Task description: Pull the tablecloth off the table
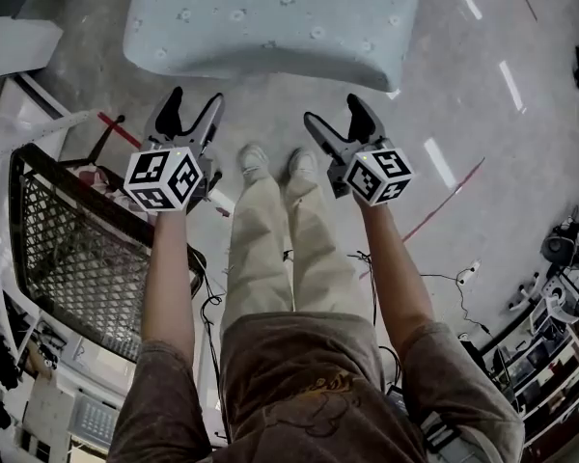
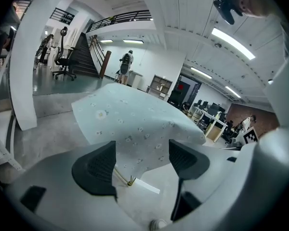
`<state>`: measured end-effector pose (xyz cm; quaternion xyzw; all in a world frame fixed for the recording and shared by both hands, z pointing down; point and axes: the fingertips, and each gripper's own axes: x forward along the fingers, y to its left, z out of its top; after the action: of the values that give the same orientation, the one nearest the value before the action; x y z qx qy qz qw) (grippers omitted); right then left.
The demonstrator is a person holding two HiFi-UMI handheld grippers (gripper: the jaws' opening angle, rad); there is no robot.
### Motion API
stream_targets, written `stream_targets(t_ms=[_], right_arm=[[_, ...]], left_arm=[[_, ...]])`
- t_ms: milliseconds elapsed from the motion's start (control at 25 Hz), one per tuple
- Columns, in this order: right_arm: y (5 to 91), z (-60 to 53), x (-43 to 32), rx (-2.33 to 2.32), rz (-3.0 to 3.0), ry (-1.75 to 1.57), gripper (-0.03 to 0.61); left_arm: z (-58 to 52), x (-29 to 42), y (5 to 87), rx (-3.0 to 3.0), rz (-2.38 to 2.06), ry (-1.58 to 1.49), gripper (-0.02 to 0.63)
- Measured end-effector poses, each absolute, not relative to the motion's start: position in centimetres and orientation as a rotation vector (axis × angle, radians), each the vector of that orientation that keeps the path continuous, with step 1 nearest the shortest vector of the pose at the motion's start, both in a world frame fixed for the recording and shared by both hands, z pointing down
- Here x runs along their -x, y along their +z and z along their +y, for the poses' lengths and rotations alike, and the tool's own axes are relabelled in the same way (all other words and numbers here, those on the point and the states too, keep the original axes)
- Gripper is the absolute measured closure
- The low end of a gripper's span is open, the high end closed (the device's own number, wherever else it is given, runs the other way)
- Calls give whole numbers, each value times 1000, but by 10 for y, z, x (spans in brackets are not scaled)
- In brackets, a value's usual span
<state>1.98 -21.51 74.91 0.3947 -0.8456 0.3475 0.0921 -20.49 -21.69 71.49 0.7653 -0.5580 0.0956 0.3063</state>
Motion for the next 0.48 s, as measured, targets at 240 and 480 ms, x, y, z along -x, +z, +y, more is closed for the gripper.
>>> stream_targets(t_ms=[240,480], right_arm=[[784,-226,-25,-1210,-2457,1071,133],[808,-240,-33,-1229,-2414,1063,137]], left_arm=[[-225,213,744,-2009,-1462,251,280],[-236,233,775,-1945,-1478,286,281]])
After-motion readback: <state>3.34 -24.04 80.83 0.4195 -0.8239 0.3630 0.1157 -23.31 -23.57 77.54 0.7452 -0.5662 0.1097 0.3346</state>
